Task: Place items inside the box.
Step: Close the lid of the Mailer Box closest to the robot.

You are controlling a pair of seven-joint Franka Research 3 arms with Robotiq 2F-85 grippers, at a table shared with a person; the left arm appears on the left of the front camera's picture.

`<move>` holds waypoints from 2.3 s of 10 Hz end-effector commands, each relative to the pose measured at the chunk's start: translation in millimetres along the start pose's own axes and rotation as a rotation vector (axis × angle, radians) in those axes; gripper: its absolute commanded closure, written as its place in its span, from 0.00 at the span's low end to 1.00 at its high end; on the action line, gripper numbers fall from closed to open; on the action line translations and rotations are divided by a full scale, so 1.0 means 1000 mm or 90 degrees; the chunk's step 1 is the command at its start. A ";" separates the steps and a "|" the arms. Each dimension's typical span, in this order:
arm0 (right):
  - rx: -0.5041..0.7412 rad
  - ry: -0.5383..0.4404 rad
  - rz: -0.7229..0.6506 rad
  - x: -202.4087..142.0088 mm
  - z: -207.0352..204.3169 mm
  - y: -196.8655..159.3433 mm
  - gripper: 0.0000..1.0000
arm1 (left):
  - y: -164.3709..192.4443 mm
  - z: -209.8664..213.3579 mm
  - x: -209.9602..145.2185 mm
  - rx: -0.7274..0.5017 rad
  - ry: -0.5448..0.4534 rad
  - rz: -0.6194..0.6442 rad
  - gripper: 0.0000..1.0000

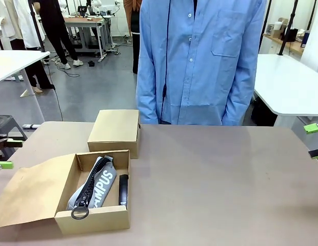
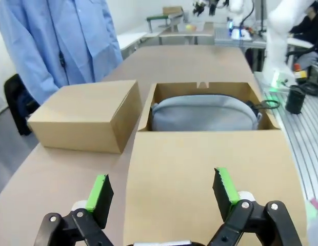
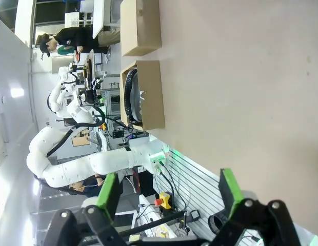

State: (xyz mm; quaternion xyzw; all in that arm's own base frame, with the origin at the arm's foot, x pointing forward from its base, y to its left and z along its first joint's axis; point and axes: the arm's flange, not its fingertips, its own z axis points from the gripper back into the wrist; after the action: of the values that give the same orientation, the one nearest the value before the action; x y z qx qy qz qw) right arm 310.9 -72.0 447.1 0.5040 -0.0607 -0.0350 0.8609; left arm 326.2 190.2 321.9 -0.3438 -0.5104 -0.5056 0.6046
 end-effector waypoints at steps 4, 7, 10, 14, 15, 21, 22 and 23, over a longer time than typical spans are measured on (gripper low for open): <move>0.012 -0.004 -0.005 0.001 0.001 0.004 0.00 | 0.011 0.049 -0.059 -0.002 0.084 -0.039 0.00; 0.012 -0.004 -0.005 0.001 0.001 0.004 0.00 | 0.010 0.017 -0.092 -0.031 0.121 -0.015 0.00; 0.012 -0.004 -0.005 0.001 0.001 0.004 0.00 | 0.012 -0.008 -0.109 -0.040 0.163 -0.004 0.00; 0.012 -0.004 -0.005 0.001 0.001 0.004 0.00 | 0.007 -0.032 -0.112 -0.101 0.143 0.003 0.00; 0.012 -0.004 -0.005 0.001 0.001 0.004 0.00 | 0.005 -0.036 -0.110 -0.115 0.115 0.005 0.00; 0.012 -0.004 -0.005 0.001 0.001 0.004 0.00 | 0.007 -0.031 -0.101 -0.127 0.051 0.017 0.00; 0.012 -0.004 -0.005 0.001 0.001 0.004 0.00 | 0.008 -0.024 -0.105 -0.125 0.080 0.003 0.00; 0.012 -0.004 -0.005 0.001 0.001 0.004 0.00 | 0.007 -0.018 -0.113 -0.111 0.127 -0.017 0.00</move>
State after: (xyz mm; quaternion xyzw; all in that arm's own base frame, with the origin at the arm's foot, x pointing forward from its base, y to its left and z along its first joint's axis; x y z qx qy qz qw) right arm 310.7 -72.2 447.1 0.5040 -0.0607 -0.0354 0.8609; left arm 367.9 187.0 266.2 -0.3781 -0.4051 -0.5537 0.6216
